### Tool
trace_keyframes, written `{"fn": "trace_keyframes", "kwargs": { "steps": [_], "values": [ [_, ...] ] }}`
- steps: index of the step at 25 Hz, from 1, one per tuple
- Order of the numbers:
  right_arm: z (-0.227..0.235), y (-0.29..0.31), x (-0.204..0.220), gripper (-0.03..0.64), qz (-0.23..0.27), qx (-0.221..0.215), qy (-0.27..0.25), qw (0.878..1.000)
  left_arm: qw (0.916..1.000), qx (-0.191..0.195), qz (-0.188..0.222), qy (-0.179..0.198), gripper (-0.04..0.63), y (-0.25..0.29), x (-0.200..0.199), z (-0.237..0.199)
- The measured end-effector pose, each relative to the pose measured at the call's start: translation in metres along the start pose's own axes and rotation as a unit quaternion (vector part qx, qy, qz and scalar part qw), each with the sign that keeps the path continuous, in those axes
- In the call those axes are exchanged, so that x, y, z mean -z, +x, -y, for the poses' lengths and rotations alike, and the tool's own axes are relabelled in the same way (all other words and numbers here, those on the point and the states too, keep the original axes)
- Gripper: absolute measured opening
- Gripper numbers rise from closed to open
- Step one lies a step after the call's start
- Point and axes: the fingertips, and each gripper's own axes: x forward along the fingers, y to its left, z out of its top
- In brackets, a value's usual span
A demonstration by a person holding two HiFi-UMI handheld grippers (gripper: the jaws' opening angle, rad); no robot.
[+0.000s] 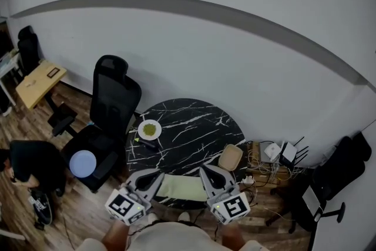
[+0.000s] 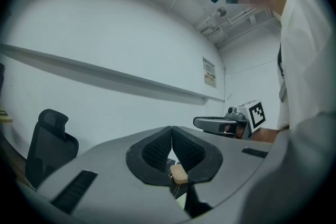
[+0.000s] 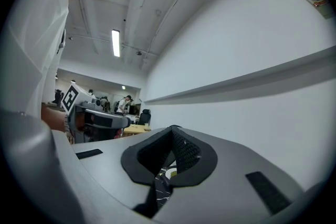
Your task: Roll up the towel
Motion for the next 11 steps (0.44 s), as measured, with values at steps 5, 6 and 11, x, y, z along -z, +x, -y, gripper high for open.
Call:
{"fn": "trace_keyframes", "kwargs": {
  "steps": [5,6,11],
  "values": [
    [0.0032,-0.0057,-0.0032,-0.008,0.004,0.009,-0.013,1.0,1.0,-0.001,-0.005,0.007,0.003,0.0021,0.0013,0.0013],
    [0.0026,-0.0067,-0.0021,-0.008,0.004,0.01,-0.013,1.0,0.9999,-0.003,-0.007,0.011,0.003,0.0022,0.0029,0.0012],
    [0.0004,-0.0062,0.0017,-0.008,0.002,0.01,-0.003,1.0,0.9998,-0.01,-0.006,0.016,0.003,0.0009,0.0058,-0.0035]
  ]
}}
